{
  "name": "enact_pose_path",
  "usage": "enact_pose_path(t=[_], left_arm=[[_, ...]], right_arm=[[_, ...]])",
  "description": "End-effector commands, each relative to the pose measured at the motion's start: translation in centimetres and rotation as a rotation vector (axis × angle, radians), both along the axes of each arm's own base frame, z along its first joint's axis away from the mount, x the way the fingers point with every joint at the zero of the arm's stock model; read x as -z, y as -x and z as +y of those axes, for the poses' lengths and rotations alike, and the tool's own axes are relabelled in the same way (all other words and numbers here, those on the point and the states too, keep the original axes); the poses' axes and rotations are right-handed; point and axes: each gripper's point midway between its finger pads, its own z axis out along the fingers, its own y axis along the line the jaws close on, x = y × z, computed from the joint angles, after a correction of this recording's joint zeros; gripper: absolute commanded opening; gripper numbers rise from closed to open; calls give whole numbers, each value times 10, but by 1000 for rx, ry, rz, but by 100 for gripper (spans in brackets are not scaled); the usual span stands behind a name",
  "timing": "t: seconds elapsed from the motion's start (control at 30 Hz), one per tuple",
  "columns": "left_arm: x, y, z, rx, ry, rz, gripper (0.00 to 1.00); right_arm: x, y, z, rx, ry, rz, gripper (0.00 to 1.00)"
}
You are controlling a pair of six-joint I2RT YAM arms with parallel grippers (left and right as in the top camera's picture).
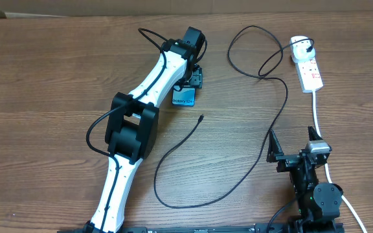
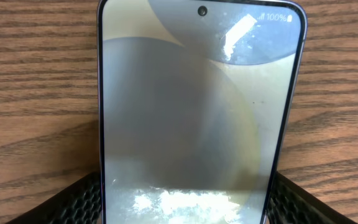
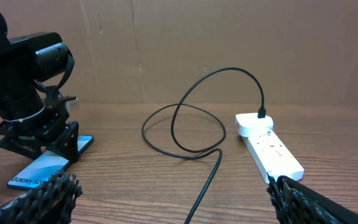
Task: Plug charger to phone and switch on socket
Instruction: 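Lower the left gripper onto the phone and close on its edges, then lift the phone with the left gripper and turn it upright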
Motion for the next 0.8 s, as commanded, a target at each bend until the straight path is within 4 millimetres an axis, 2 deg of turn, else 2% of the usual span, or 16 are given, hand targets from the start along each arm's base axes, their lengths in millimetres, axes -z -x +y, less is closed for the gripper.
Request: enact_pose_path(t=[0.0, 0.17, 0.3, 0.57, 0.77], left_arm=[[13, 14, 2, 13, -7, 60, 73], [12, 15, 2, 14, -4, 66, 73], [5, 18, -8, 24, 49, 82, 72], [-26, 12, -15, 29, 82, 69, 71], [-52, 13, -30, 46, 166, 74, 71]], right_arm=[[2, 0, -1, 7, -6, -4, 100], [1, 0, -1, 7, -6, -5, 100], [1, 0, -1, 7, -6, -5, 100], [1, 0, -1, 7, -6, -5, 100], [2, 0, -1, 7, -6, -4, 100]])
